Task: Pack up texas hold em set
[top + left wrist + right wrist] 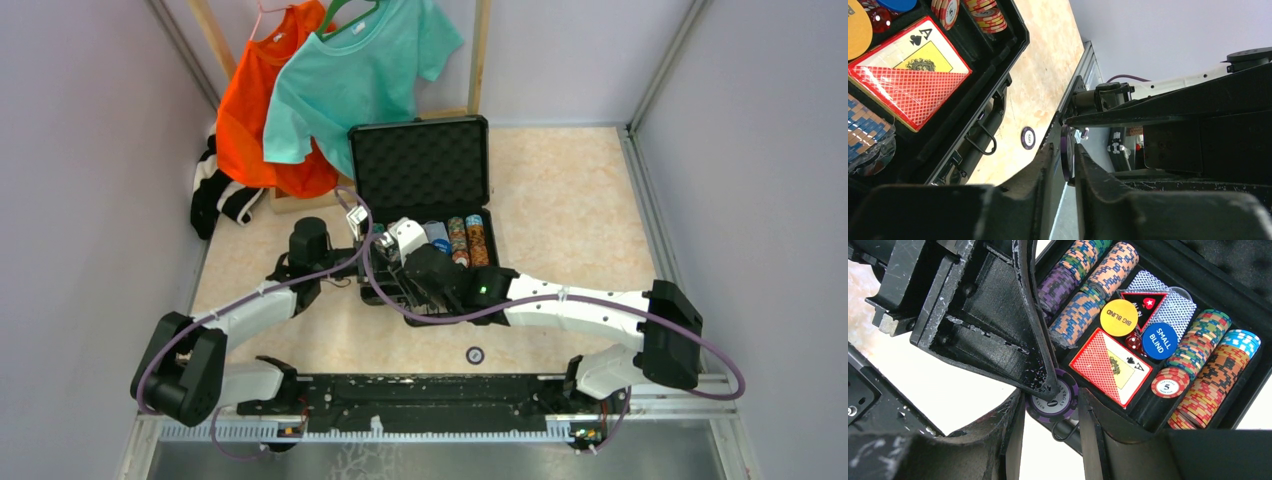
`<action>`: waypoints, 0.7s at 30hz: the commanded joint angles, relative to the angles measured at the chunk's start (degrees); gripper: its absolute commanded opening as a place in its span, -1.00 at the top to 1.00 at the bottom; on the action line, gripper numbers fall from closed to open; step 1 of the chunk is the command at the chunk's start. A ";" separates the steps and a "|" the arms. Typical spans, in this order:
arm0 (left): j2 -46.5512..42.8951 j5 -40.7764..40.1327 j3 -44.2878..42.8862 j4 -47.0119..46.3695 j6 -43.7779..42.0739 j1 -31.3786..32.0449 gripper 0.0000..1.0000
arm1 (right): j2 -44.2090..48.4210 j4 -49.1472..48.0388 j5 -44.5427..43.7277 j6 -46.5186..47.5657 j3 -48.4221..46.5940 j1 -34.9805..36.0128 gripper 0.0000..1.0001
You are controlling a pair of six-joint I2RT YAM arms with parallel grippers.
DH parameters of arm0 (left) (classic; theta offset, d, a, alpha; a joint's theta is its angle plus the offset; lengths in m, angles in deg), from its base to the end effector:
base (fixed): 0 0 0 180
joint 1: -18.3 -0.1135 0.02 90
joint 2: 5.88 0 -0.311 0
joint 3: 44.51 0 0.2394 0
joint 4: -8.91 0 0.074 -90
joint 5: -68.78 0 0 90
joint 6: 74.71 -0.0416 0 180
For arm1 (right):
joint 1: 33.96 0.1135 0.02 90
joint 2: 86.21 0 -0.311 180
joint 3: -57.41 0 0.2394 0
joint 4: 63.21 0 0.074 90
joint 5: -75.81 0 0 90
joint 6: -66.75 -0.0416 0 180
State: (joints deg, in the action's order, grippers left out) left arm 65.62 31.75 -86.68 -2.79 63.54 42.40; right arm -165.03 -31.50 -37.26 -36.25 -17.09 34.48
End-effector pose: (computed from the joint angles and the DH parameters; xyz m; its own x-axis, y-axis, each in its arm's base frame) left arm 0.1913 -0.1220 0.2612 -0.8857 -0.0960 -0.4542 0.4199 0.2515 -0.8720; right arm 0.1214 0.2630 0.3345 -0.3769 -0.3907 -0.8398 -0.6716 0.7397 -0.0427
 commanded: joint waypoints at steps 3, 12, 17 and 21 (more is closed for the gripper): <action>0.21 3.02 -0.17 -0.68 -0.24 1.18 0.69 | 0.69 -5.55 -2.06 0.30 -0.67 -1.12 0.23; 0.68 4.35 1.04 -5.72 3.06 1.21 1.00 | 0.69 -5.71 -2.31 0.25 -0.41 -1.19 0.23; 0.73 4.25 1.67 -7.28 3.63 1.16 1.00 | 0.72 -5.65 -2.53 0.16 -0.10 -1.18 0.22; 0.53 3.63 1.95 -10.42 4.22 1.18 1.00 | 2.08 -5.25 -3.55 0.21 0.93 -1.18 0.12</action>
State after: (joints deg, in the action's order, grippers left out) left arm 66.34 32.01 -85.39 -7.84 66.27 42.66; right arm -165.06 -31.57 -37.46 -36.12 -16.96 34.37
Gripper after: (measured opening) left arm 0.038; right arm 0.411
